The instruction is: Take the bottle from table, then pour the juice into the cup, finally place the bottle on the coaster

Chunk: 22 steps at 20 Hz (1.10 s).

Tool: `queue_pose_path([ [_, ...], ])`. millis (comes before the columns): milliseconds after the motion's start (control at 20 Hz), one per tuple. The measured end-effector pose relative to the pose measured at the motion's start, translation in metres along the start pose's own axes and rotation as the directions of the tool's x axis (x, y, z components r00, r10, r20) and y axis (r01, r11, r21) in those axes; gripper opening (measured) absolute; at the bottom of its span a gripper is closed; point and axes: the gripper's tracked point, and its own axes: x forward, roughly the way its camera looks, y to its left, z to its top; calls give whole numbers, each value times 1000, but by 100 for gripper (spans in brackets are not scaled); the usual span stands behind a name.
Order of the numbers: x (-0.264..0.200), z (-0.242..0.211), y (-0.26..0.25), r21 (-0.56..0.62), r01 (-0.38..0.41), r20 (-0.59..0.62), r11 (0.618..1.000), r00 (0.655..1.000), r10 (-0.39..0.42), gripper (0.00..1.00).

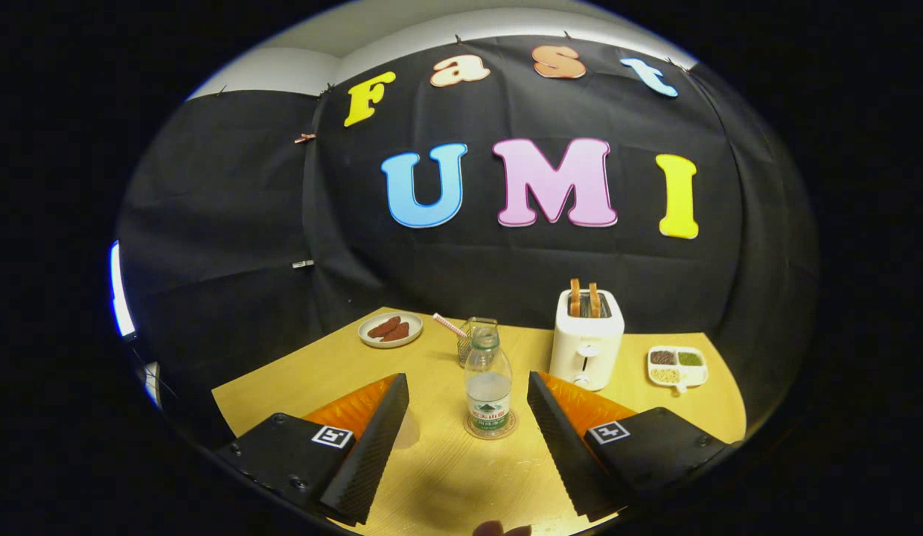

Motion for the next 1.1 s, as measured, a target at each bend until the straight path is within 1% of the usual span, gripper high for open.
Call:
queue_pose_path([
  [200,-39,34,6,-25,19,28,1000,999,-18,98],
  [450,-75,56,12,-38,31,60,999,998,-28,98],
  [700,-95,61,5,-55,47,89,997,995,-42,98],
  [800,-99,57,4,-48,43,78,998,996,-39,98],
  [950,-100,53,-1,-71,26,58,997,998,-22,98],
  [1100,-103,58,-4,-83,18,67,996,998,-13,98],
])
